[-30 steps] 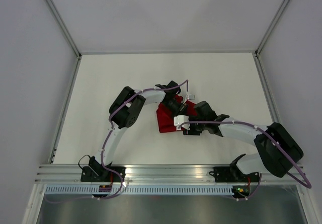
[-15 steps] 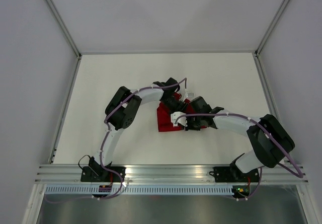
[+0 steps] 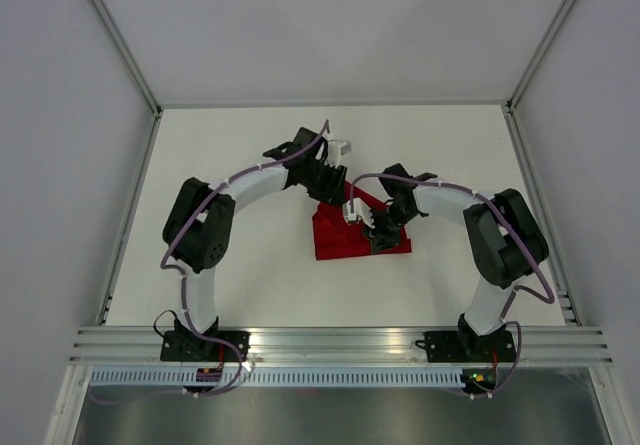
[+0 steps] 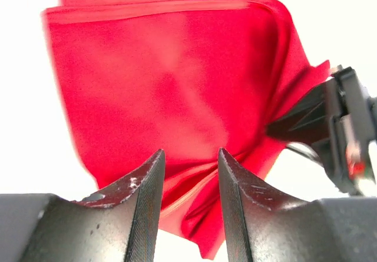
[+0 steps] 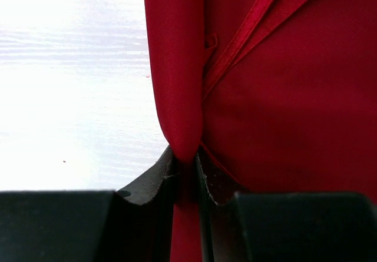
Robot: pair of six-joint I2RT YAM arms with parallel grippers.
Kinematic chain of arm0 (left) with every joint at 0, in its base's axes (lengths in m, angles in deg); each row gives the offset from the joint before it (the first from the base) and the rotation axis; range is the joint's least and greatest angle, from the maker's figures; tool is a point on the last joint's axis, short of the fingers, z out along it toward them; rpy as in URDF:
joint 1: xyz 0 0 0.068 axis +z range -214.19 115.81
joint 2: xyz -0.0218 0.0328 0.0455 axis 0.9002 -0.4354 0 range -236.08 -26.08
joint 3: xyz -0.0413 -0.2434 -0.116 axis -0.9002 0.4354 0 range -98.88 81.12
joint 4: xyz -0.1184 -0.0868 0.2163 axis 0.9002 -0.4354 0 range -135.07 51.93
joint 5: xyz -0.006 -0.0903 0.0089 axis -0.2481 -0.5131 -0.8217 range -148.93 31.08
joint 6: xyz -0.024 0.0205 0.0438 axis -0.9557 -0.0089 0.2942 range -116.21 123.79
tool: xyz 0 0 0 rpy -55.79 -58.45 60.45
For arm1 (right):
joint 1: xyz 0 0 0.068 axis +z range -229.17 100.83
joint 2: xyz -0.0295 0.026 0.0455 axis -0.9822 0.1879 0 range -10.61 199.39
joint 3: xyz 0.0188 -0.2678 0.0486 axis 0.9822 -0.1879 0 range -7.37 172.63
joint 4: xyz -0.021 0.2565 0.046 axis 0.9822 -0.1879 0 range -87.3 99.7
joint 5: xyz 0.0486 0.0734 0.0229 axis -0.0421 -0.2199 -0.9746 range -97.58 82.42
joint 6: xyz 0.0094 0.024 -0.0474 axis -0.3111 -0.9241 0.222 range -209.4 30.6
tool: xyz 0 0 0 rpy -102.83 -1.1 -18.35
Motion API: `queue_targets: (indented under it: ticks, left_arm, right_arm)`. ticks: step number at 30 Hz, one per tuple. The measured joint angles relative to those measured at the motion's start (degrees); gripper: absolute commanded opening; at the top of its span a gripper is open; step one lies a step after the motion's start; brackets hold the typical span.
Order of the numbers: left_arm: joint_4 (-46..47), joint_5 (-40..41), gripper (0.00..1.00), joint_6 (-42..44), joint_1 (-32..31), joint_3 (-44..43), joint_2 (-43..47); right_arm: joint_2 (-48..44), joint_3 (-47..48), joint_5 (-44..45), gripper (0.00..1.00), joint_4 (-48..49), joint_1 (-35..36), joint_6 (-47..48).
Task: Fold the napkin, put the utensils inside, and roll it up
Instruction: Roll the napkin at the center of the board.
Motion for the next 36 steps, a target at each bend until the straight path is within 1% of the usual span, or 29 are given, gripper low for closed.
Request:
queue_targets:
  ticks: [4, 5, 6, 11, 13, 16, 21, 26, 31, 36]
  left_arm:
    - [5.2, 6.9, 0.46, -1.9, 1.7, 8.3, 8.2]
    - [6.5, 8.6, 0.47, -2.3, 1.6, 10.6, 10.7]
    - [7.7, 10.3, 0.47, -2.7, 1.3, 12.8, 13.0]
    - [16.7, 18.2, 0.5, -3.7, -0.2, 25.3, 26.6]
    - [19.6, 21.8, 0.52, -3.4, -1.9, 28.7, 30.4]
    - [23.3, 27.7, 0.53, -1.5, -7.8, 32.0, 33.4]
    - [27.3, 34.2, 0.54, 4.6, -19.4, 34.9, 32.6]
    - [30.5, 39.3, 0.55, 10.5, -28.0, 35.0, 26.3]
    - [31.0, 41.3, 0.56, 15.8, -33.2, 33.5, 17.6]
    - [32.2, 43.0, 0.56, 19.8, -34.8, 30.8, 12.7]
  right_arm:
    - [6.1, 6.7, -4.0, 0.18, -8.6, -2.4, 2.8]
    - [8.6, 9.5, -5.1, 0.18, -12.0, -2.9, 3.8]
    - [9.3, 10.2, -5.4, 0.18, -13.0, -3.2, 4.1]
    - [17.2, 17.9, -9.4, 0.18, -23.8, -5.5, 7.1]
    - [19.4, 19.8, -10.3, 0.18, -27.2, -6.2, 7.5]
    - [21.8, 21.8, -10.9, 0.19, -30.9, -6.8, 7.5]
    - [25.0, 24.8, -11.1, 0.19, -35.7, -7.1, 7.9]
    - [27.3, 27.2, -11.1, 0.19, -38.5, -7.3, 7.9]
    - [28.8, 28.4, -11.3, 0.19, -40.4, -7.4, 7.8]
    - [30.1, 29.7, -11.3, 0.19, -42.0, -7.5, 7.7]
